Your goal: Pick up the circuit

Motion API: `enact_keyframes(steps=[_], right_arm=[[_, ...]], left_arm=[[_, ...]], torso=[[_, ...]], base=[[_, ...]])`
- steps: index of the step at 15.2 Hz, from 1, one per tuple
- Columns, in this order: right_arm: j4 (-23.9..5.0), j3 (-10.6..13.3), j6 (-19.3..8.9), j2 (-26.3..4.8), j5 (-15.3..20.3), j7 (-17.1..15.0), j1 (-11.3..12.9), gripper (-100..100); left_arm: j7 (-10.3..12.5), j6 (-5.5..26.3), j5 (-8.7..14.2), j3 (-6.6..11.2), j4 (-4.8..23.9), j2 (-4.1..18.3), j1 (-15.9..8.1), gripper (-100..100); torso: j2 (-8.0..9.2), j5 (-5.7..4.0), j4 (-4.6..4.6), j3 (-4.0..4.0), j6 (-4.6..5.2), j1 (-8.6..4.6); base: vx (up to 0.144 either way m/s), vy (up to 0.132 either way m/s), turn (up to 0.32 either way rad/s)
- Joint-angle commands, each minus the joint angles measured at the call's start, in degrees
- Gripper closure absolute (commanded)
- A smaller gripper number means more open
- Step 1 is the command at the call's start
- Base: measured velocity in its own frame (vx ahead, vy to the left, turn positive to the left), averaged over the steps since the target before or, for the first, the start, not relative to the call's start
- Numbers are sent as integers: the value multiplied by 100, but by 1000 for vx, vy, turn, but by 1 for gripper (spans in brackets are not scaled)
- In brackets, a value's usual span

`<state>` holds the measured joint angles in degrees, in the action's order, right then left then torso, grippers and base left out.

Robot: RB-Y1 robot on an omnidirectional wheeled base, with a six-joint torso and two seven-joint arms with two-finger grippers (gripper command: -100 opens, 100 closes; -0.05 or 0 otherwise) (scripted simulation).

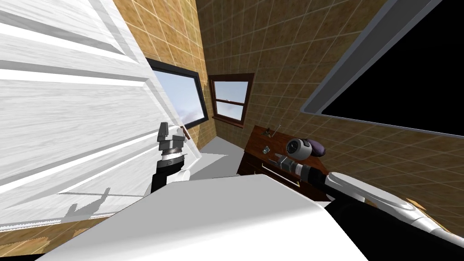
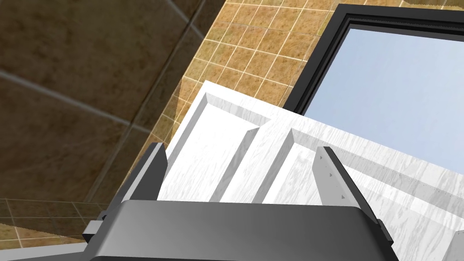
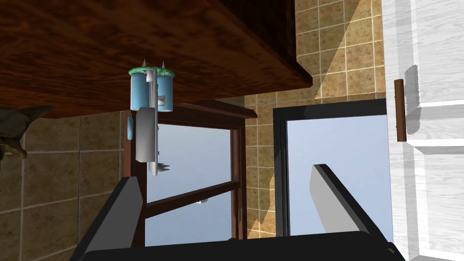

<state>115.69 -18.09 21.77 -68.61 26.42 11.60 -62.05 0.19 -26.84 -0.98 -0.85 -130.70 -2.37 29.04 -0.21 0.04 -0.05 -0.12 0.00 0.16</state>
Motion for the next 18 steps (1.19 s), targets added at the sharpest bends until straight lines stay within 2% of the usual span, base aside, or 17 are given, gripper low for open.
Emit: enact_keyframes(steps=[1,2,3,4,6,7,8,9,11,12,13,14,16,17,18], right_arm=[[-27,-56,-52,-208,25,-15,-57,-100],[-167,-159,-114,-386,131,27,-218,-100],[-167,-159,-114,-519,131,27,-218,-100],[-306,-260,-175,-662,235,67,-376,-100],[-306,-260,-175,-843,235,67,-376,-100],[-444,-358,-235,-1009,337,107,-528,-100],[-444,-358,-235,-1150,337,107,-528,-100],[-579,-453,-294,-1292,435,145,-675,-100],[-579,-453,-294,-1449,435,145,-675,-100],[-709,-545,-350,-1627,530,181,-817,-100],[-709,-545,-350,-1736,530,181,-817,-100],[-835,-633,-404,-1867,620,216,-953,-100],[-835,-633,-404,-2011,620,216,-953,-100],[-953,-715,-455,-2218,705,249,-1081,-100],[-953,-715,-455,-2273,705,249,-1081,-100]], left_arm=[[0,0,0,0,0,0,0,0],[0,0,0,0,0,0,0,0],[0,0,0,0,0,0,0,0],[0,0,0,0,0,0,0,0],[0,0,0,0,0,0,0,0],[0,0,0,0,0,0,0,0],[0,0,0,0,0,0,0,0],[0,0,0,0,0,0,0,0],[0,0,0,0,0,0,0,0],[0,0,0,0,0,0,0,0],[0,0,0,0,0,0,0,0],[0,0,0,0,0,0,0,0],[0,0,0,0,0,0,0,0],[0,0,0,0,0,0,0,0],[0,0,0,0,0,0,0,0]], torso=[[0,0,0,0,0,0],[0,0,0,0,-1,-1],[-1,1,0,-1,0,1],[-2,1,-1,-1,-1,4],[-4,1,-1,-2,0,7],[-3,1,-1,-2,-2,4],[-4,1,-1,-3,-2,3],[-5,1,-1,-3,-1,4],[-9,2,-2,-5,-1,8],[-5,1,-2,-4,-2,4],[-2,0,-1,-2,-1,3],[-1,0,-1,-1,-1,2],[-5,1,-1,-3,-1,5],[-2,0,-1,-2,-2,2],[-2,-1,-1,-1,-1,1]], base=[[39,38,-16],[41,51,-27],[45,59,-41],[49,66,-50],[44,55,-32],[46,50,-23],[49,53,-31],[60,66,-45],[48,54,-33],[30,49,-23],[33,49,-29],[45,57,-42],[40,49,-30],[35,44,-28],[34,48,-32]])
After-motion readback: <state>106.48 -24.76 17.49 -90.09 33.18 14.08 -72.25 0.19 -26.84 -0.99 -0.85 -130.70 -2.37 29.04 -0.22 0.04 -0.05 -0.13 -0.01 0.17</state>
